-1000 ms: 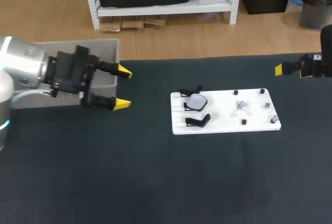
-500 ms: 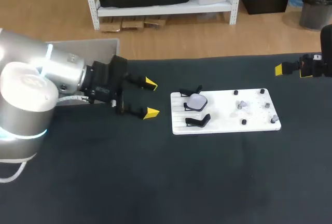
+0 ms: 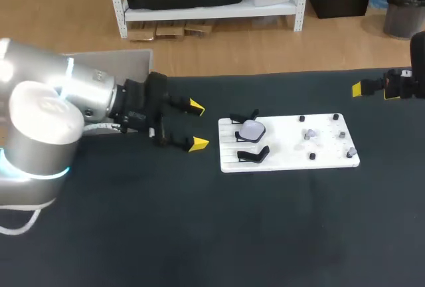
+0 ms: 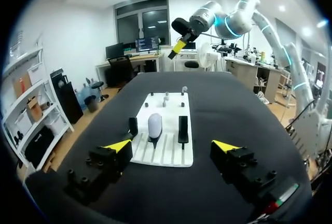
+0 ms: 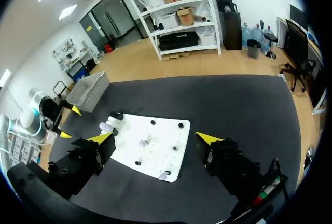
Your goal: Pick up each earbud case from the left stands, insert the matching earbuds, close the lid, and place the case in the box.
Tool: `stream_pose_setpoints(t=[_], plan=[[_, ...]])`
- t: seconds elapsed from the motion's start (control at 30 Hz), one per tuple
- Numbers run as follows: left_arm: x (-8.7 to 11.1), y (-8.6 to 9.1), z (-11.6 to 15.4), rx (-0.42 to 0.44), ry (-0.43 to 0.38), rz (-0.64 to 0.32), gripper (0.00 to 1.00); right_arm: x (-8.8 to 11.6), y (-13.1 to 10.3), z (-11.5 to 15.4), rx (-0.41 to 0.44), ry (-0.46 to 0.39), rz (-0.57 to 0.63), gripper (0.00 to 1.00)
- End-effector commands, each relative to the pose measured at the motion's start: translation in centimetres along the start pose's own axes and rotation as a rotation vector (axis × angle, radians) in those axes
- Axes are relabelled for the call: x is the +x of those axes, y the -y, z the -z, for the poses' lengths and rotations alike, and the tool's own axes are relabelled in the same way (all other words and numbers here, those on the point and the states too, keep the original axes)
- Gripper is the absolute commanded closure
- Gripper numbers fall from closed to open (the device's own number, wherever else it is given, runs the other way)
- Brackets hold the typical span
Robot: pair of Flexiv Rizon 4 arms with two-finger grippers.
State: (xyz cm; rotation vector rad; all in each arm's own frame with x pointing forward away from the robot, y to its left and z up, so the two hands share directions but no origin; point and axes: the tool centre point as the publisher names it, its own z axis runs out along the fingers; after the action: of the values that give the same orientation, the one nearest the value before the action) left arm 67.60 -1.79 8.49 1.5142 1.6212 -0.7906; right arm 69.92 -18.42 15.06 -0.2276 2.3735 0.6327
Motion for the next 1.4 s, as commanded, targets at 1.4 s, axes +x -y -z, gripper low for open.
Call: stream_pose_setpoints(t=[1.4], plan=[[-0.1, -2.9, -8.6, 0.046, -0.016, 0.034, 0.0, 0.0, 0.1, 0.0, -0.003, -0.001, 0.001, 0.0]])
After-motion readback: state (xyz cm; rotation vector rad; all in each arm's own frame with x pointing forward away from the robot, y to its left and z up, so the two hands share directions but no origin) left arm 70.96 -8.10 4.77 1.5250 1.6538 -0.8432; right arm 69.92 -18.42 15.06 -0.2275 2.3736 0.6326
